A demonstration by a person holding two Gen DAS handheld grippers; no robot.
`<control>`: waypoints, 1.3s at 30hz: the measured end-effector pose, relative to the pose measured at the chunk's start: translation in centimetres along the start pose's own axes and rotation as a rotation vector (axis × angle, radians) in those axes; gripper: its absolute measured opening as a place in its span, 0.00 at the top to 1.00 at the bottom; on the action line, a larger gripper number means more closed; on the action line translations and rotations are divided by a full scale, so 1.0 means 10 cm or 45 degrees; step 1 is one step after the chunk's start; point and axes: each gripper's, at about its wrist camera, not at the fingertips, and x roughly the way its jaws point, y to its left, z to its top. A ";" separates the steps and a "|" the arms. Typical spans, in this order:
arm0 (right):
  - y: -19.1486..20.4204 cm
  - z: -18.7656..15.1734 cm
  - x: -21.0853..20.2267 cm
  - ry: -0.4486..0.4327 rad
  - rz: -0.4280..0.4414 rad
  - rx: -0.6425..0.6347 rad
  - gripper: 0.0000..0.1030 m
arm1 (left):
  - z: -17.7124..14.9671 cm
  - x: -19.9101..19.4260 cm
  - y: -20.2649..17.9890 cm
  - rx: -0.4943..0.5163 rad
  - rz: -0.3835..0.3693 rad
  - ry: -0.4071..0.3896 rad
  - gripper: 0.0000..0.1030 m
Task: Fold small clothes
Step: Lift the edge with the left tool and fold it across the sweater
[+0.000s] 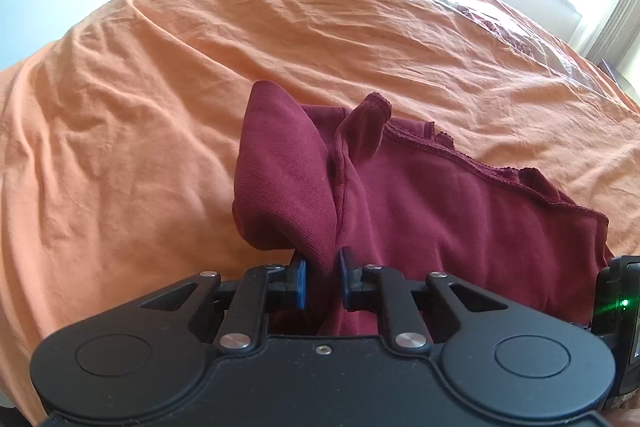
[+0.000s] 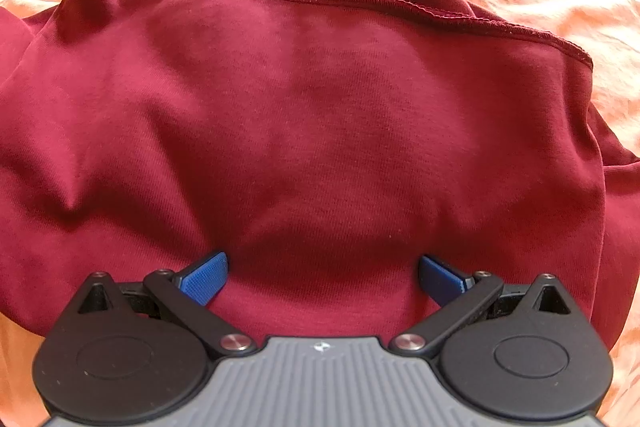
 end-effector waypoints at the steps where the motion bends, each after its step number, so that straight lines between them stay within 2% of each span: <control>1: 0.00 0.01 0.00 0.004 0.001 0.000 0.00 | 0.00 -0.01 -0.02 0.000 0.007 -0.004 0.83; 8: -0.11 0.10 0.04 0.035 0.036 0.007 0.00 | 0.01 -0.03 -0.12 -0.022 0.054 -0.003 0.83; 21: -0.54 0.13 -0.10 0.053 0.245 -0.088 0.00 | -0.01 -0.19 -0.55 -0.019 0.157 -0.092 0.86; 26: -0.79 0.11 -0.22 0.033 0.219 -0.090 0.00 | -0.05 -0.25 -0.85 0.063 0.131 -0.098 0.86; 30: -0.98 0.06 -0.33 0.013 0.192 -0.111 0.00 | -0.10 -0.27 -1.10 0.150 0.149 -0.097 0.86; 39: -1.28 -0.27 -0.64 -0.078 0.116 -0.104 0.00 | -0.26 -0.31 -1.54 0.262 0.117 -0.093 0.86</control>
